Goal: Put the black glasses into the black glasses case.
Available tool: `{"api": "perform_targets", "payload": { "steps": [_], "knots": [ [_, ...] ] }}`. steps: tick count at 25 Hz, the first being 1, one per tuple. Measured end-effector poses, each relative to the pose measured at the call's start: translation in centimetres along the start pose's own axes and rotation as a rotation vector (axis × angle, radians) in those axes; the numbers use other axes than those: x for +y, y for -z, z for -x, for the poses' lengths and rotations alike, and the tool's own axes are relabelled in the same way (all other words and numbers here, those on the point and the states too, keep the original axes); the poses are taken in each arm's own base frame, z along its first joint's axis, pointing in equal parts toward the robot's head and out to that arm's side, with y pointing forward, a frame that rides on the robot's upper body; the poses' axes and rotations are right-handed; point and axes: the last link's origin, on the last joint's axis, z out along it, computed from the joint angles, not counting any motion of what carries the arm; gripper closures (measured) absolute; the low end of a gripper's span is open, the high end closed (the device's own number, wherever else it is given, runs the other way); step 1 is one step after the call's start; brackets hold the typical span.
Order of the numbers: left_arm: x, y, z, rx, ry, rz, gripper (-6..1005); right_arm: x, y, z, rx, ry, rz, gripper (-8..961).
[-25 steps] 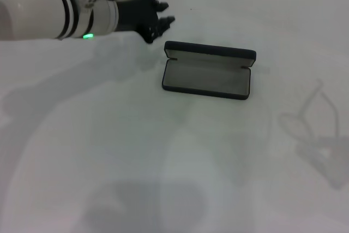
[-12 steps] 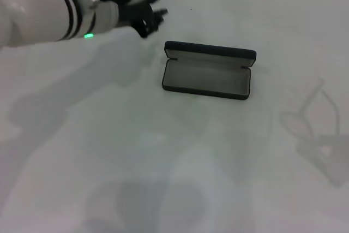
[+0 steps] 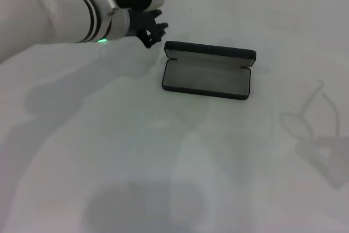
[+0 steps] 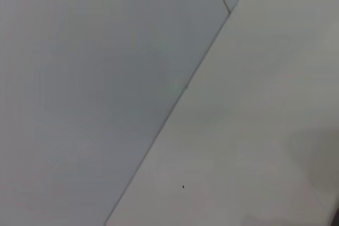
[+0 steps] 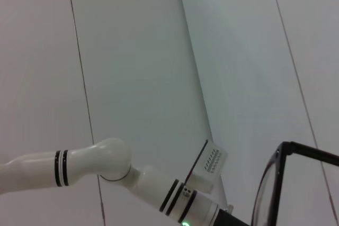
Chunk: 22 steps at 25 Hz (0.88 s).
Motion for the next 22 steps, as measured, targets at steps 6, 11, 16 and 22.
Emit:
{"api": "perform_targets", "payload": {
  "steps": [6, 11, 16, 22],
  "knots": [
    [0.5, -0.1, 0.1, -0.005, -0.012, 0.017, 725, 0.0, 0.0, 0.0, -0.001, 0.001, -0.001, 833],
    [1.0, -0.1, 0.1, -0.009, -0.018, 0.033, 726, 0.0, 0.0, 0.0, -0.001, 0.001, 0.001, 833],
    [1.2, -0.2, 0.1, -0.012, -0.021, 0.043, 726, 0.0, 0.0, 0.1, -0.002, 0.002, 0.005, 832],
    [1.4, -0.2, 0.0, -0.011, -0.024, 0.047, 727, 0.1, 0.1, 0.0, -0.003, 0.001, 0.006, 832]
  ]
}}
